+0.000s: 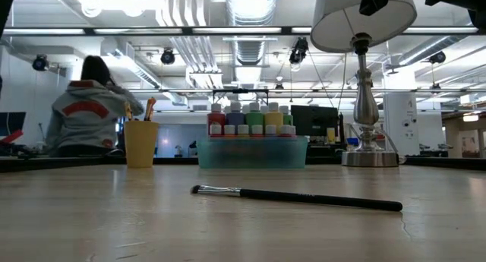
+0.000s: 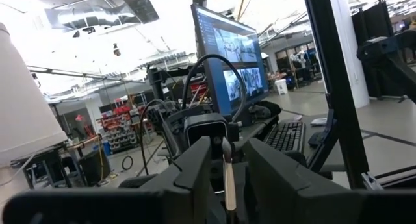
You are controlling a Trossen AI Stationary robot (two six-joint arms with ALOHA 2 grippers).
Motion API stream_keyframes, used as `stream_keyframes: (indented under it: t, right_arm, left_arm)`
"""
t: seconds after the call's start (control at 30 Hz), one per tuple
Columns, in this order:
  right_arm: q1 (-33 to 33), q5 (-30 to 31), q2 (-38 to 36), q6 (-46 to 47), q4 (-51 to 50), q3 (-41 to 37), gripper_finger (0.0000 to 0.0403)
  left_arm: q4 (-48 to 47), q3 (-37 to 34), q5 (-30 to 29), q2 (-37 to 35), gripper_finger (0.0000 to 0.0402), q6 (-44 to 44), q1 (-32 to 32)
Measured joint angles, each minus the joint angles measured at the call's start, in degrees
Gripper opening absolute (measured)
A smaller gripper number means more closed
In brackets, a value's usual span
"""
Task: Pick & Place Paint Supplies
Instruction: Put the silver paintbrush into the orange cup
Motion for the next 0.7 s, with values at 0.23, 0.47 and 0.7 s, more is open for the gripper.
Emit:
stream_keyframes:
  t: [0.23, 0.47, 0.7]
  right_arm:
    - [0.0, 0.0, 0.0, 0.0, 0.0, 0.0, 0.0013]
    - [0.0, 0.0, 0.0, 0.0, -0.8, 0.0, 0.0013]
    - [0.0, 0.1, 0.0, -0.1, -0.9, 0.0, 0.0013]
  left_arm:
    - [0.0, 1.2, 1.0, 1.2, 0.0108, -0.3, 0.2]
    - [0.1, 2.4, 1.1, 2.4, 0.0102, 1.0, 0.2]
    - [-0.6, 2.4, 1.0, 2.1, 0.0017, 1.0, 0.2]
